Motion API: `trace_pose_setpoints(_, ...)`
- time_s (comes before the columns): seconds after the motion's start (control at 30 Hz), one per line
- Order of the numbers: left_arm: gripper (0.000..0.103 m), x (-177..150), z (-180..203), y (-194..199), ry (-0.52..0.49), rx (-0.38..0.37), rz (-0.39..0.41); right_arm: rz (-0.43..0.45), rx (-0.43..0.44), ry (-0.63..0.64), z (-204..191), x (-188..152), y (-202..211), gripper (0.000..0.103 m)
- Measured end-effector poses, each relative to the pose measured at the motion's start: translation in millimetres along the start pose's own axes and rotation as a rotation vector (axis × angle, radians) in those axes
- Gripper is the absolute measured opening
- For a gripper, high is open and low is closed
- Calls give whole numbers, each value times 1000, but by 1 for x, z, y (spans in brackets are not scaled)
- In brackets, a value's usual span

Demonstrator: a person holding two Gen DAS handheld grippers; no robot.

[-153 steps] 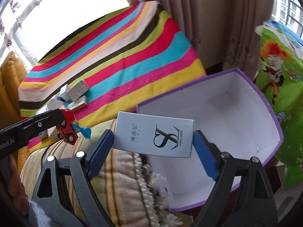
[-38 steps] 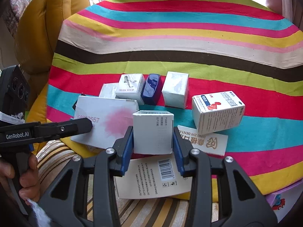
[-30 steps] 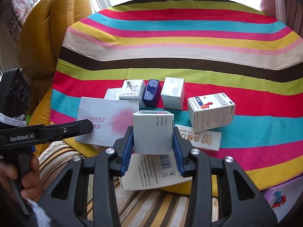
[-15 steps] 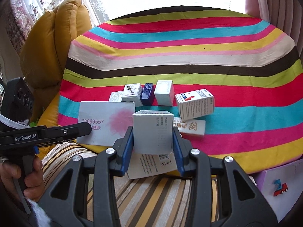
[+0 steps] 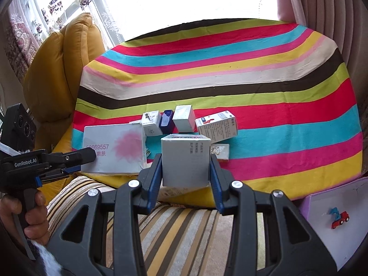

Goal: Organize rigid objects
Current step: 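Lift and carry both held boxes toward the storage box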

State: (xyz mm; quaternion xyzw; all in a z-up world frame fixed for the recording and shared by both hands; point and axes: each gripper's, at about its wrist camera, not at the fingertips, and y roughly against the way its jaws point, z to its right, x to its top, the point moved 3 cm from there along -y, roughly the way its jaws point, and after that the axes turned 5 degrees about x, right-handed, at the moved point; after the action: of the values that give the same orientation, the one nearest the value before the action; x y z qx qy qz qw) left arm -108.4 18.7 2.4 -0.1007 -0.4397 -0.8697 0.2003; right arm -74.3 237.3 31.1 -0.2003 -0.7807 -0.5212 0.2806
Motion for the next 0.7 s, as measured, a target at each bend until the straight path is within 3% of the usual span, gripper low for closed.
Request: trace_pose_setpoints(0.7,39,-46,76,-22,-146,-36,-91,67,-132,-125,59,-43,84,43)
